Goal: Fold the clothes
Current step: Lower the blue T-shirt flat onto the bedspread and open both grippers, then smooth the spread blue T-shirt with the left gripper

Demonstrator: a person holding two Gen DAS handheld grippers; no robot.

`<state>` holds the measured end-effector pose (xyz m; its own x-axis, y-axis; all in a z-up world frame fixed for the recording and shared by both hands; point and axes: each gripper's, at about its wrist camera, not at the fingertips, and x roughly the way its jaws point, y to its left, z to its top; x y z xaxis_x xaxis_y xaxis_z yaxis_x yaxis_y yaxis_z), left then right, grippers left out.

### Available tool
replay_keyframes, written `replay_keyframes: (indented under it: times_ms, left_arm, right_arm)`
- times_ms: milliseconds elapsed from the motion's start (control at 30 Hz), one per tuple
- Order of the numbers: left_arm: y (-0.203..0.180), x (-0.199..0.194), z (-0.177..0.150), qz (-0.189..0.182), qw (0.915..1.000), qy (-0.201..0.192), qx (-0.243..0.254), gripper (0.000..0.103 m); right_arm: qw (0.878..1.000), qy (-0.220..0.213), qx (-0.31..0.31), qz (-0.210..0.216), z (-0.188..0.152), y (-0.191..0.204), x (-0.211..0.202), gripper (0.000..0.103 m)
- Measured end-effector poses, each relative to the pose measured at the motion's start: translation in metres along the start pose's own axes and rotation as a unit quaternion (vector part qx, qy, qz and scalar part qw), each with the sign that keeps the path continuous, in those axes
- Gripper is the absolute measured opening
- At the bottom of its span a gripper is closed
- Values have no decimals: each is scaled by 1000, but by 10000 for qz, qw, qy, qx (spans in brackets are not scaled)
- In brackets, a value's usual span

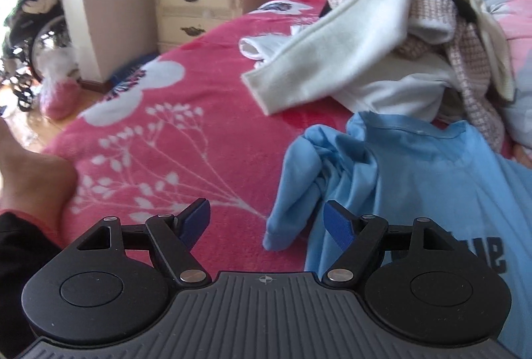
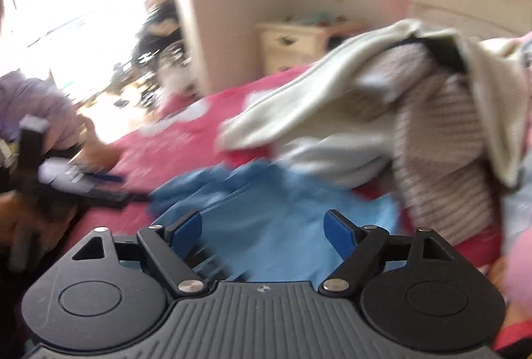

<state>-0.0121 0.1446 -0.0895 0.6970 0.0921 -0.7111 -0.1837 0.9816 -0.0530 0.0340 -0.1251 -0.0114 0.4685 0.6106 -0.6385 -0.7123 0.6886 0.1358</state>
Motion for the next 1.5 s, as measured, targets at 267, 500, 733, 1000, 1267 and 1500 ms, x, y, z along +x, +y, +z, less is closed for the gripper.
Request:
replay_keyframes:
  times_ms: [267,500,733,1000,1267,1500]
  left_arm:
    - [20,-56,-14,-278,9976,596,204,75]
    - [2,-84,-36,-899,9761,1620,1133,73]
    - [-25,-66,-104,-1317,9116,2601,2899,50]
    - [-30,-60,-118,-1474,8979,2729,3124,22]
    - [-36,-84,-91,-1121,9038,3169,2647,0]
    - [-17,-89,-62,-45,9232,3082,2295,0]
  right_arm:
    - [9962,642,-144,577,-45,63,-8,76]
    - [9987,409,-96,301,-53,66,-52,74]
    - [9978,589,220,188,-60,48,-56,74]
    - [9960,727,352,370,-63,40,-36,73]
    - [9978,452,296,390,-67,32,-43,73]
    - [9973,410,589,152,-74,12,-47,73]
